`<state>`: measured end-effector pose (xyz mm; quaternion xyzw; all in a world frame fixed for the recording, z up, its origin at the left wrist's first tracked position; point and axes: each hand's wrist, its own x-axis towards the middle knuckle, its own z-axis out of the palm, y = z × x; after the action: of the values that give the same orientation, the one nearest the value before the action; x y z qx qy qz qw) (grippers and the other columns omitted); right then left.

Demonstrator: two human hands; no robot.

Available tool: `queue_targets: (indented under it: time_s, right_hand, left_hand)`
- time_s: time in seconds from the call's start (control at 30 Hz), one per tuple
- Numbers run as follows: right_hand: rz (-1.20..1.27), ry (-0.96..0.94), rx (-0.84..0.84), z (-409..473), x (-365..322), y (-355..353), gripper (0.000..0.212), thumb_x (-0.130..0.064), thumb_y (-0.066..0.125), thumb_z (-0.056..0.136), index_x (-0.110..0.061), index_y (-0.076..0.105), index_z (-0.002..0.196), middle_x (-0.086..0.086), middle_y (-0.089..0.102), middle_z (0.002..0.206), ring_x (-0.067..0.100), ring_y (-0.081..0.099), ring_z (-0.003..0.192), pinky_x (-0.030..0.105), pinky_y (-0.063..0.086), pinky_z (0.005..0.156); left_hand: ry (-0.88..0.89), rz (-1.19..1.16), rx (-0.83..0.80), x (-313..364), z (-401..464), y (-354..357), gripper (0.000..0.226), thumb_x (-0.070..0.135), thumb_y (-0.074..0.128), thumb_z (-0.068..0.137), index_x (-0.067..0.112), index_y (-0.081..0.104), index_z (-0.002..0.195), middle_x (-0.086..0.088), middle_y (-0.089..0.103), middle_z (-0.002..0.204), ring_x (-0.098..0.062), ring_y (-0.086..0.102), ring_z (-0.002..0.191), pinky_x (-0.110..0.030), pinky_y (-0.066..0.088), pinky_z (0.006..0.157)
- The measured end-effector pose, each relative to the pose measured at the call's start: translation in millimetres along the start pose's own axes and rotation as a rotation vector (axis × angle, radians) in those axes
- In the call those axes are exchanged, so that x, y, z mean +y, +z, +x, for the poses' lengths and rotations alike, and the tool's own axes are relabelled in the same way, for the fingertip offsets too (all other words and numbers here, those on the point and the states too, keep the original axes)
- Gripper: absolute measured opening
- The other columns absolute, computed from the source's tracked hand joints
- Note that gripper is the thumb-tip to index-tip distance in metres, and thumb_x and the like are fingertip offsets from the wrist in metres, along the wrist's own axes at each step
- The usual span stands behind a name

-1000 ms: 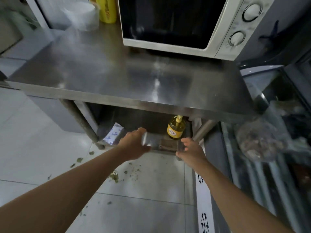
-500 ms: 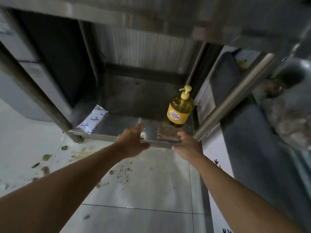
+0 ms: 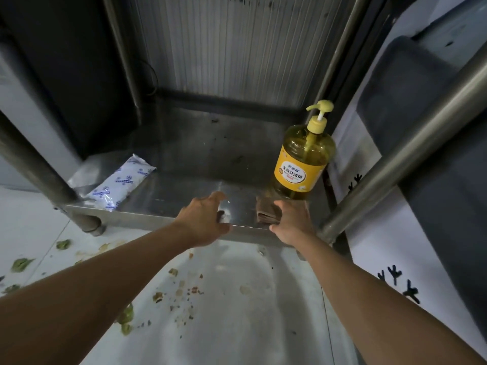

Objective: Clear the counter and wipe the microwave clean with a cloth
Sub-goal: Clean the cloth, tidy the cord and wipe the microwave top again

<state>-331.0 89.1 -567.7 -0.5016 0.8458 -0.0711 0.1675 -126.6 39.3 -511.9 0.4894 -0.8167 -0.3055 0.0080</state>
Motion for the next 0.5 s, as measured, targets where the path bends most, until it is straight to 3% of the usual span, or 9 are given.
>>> queue_targets:
  time_s: [0.1, 0.23, 0.37, 0.5]
  right_hand:
    - [-0.16, -0.023, 0.026, 11.9, 3.7, 14.3, 0.063, -0.033, 0.068, 0.083, -0.028, 0.04, 0.139, 0.0, 0.043, 0.142, 0.027, 0.035, 0.132, 0.041, 0.03, 0.111]
    - [-0.183, -0.057, 0.096, 20.0, 14.6, 30.6, 0.052, -0.013, 0.057, 0.089, -0.029, 0.044, 0.137, 0.0, 0.041, 0.14, 0.026, 0.035, 0.126, 0.035, 0.031, 0.106]
    - [-0.278, -0.16, 0.216, 24.7, 21.8, 35.3, 0.041, -0.009, 0.048, 0.093, -0.022, 0.052, 0.132, 0.005, 0.051, 0.13, 0.025, 0.042, 0.119, 0.032, 0.036, 0.097]
    - [-0.18, -0.102, 0.225, 19.8, 13.0, 28.3, 0.036, -0.004, 0.045, 0.093, -0.017, 0.06, 0.122, 0.008, 0.059, 0.121, 0.026, 0.053, 0.113, 0.036, 0.042, 0.09]
  left_hand:
    - [-0.006, 0.006, 0.004, -10.4, 9.3, 8.0, 0.062, 0.03, 0.065, 0.084, 0.023, 0.034, 0.137, -0.005, 0.05, 0.134, -0.027, 0.048, 0.12, -0.043, 0.042, 0.101]
    - [-0.007, 0.023, 0.003, -20.3, 15.6, 15.4, 0.064, 0.031, 0.064, 0.084, 0.023, 0.032, 0.139, -0.005, 0.049, 0.135, -0.027, 0.047, 0.122, -0.042, 0.041, 0.101]
    - [-0.007, 0.045, 0.004, -24.6, 16.0, 14.7, 0.061, 0.031, 0.064, 0.085, 0.022, 0.035, 0.137, -0.005, 0.048, 0.135, -0.026, 0.047, 0.121, -0.04, 0.042, 0.101]
    - [-0.001, 0.055, -0.005, -24.2, 11.8, 5.6, 0.055, 0.033, 0.062, 0.086, 0.022, 0.037, 0.134, -0.006, 0.05, 0.131, -0.027, 0.05, 0.116, -0.04, 0.043, 0.1]
